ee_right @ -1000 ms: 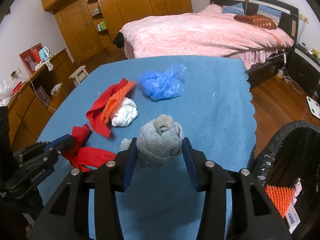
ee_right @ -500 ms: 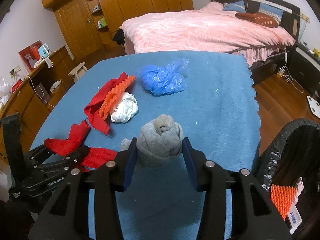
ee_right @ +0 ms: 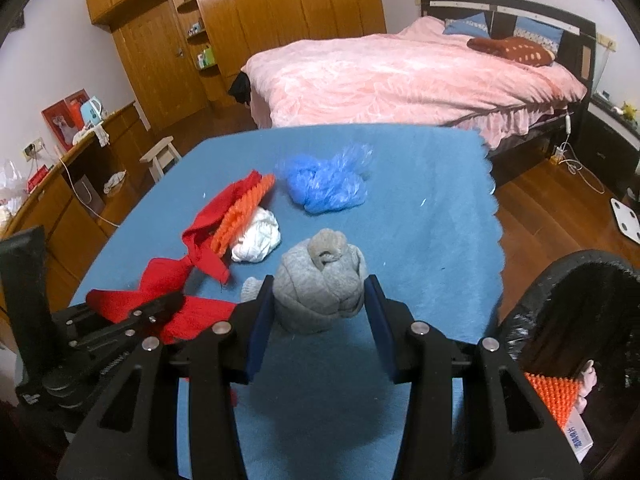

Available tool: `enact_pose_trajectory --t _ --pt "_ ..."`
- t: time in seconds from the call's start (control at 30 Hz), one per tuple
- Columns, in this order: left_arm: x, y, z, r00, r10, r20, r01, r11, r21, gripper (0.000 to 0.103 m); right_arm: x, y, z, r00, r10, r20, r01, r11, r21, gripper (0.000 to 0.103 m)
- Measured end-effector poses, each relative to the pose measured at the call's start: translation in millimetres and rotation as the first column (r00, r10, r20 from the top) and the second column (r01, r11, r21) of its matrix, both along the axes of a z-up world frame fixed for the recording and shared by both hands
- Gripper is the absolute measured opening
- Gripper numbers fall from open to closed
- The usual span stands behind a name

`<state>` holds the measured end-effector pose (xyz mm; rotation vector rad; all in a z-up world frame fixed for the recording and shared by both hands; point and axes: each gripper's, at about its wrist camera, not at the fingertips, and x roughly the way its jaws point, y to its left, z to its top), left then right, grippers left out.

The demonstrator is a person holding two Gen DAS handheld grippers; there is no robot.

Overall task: Collect trash
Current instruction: 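Lift the red glove with the left tool and carry it toward the bin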

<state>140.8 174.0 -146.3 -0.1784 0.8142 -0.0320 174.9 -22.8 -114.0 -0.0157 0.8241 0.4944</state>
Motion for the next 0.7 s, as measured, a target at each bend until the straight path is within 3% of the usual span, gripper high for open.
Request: enact_pose_trajectory --t 0.3,0.7 --pt "-2 -38 58 0.991 -0.071 0.111 0.072 0.997 -0.002 0.009 -21 -34 35 0.998 -0.032 0.055 0.030 0.999 0.029 0.043" --pt "8 -104 90 0.966 -0.184 0.180 0.186 0.982 0.003 0.009 -45 -108 73 0.982 -0.141 0.126 0.135 0.989 0.056 0.043"
